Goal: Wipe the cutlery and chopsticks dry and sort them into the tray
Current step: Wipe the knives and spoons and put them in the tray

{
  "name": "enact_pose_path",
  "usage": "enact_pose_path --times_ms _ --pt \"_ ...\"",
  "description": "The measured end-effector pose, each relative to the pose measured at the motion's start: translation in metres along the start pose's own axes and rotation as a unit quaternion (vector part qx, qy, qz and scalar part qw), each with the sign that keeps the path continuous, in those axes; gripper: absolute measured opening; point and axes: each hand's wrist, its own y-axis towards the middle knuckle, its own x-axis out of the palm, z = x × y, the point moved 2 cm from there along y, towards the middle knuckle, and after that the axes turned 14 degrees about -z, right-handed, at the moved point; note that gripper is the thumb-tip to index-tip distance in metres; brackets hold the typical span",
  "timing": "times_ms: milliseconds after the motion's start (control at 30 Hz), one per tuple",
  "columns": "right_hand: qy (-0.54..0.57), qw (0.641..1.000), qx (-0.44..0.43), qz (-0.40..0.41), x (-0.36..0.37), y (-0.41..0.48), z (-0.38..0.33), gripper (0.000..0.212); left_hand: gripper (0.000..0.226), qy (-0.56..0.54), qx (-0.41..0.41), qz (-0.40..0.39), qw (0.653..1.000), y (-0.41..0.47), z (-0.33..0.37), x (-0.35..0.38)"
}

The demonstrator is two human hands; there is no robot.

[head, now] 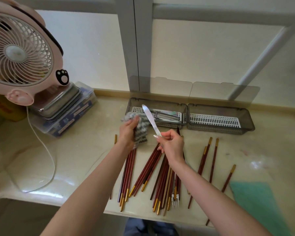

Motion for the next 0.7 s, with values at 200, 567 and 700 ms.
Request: enact_pose_path --times_ms 200,567,700 --pt "0.016 0.998 -0.004 -0.067 0.012 0.006 -0.007 0.017 0.007 0.102 0.001 -0.043 0.994 -0.007 -0.018 0.013" --pt "0.222 0.915 0.052 -0.332 -0.006 -0.002 0.014 0.049 0.020 -0.007 0.010 0.017 1.000 -0.004 -0.005 0.004" --pt "0.165 0.958 0.070 -0.226 0.000 0.006 0.009 0.021 0.023 0.023 -0.016 -0.019 0.999 -0.011 -0.018 0.016"
